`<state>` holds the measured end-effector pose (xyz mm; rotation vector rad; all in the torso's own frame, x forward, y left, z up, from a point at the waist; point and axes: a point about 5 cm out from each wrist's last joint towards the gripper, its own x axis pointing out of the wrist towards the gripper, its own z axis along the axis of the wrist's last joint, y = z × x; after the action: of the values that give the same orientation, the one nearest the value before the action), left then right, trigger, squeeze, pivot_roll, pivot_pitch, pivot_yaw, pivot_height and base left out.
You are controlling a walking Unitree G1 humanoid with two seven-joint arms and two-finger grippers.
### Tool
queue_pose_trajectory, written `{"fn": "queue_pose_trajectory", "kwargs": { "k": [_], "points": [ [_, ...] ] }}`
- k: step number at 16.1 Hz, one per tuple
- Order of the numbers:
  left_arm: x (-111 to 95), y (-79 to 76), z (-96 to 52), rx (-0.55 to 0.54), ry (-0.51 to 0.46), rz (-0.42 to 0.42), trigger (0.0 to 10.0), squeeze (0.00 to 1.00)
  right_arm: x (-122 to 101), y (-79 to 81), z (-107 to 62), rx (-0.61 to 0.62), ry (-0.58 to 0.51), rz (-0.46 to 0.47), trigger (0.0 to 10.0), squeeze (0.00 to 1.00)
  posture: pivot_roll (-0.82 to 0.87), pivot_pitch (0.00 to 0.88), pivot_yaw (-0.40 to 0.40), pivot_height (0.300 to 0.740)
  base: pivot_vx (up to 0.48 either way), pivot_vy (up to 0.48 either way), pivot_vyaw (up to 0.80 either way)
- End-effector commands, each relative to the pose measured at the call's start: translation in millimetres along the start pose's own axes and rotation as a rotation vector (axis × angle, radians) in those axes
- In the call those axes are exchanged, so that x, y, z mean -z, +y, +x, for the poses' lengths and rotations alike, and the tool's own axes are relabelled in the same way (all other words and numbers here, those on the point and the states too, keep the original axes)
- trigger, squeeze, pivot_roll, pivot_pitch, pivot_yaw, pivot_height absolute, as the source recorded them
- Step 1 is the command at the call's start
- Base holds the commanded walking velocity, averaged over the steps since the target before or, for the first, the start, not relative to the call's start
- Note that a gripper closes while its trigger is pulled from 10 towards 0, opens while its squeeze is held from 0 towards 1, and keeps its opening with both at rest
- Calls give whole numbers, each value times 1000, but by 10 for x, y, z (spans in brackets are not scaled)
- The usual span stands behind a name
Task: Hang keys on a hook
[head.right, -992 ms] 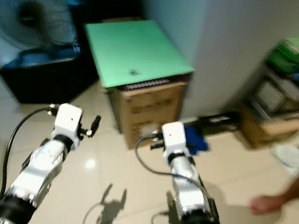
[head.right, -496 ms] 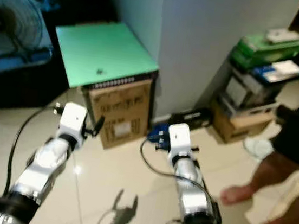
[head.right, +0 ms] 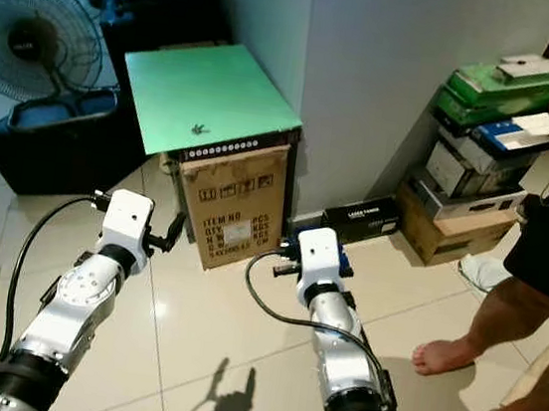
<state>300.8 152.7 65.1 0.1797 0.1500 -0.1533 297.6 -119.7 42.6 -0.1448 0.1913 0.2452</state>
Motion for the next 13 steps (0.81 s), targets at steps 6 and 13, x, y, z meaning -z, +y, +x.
{"fn": "queue_pose_trajectory", "kwargs": {
  "k": [6, 13],
  "points": [
    [12, 32, -9, -1, 8, 10, 10000, 0, 85, -18, 2, 22, 58, 3, 10000, 1000, -159, 0, 100, 740, 0, 0, 0],
    [17, -8, -30, 10, 4, -17, 10000, 0, 77, -32, -18, 35, 38, -38, 10000, 1000, -160, 0, 91, 740, 0, 0, 0]
  ]
}}
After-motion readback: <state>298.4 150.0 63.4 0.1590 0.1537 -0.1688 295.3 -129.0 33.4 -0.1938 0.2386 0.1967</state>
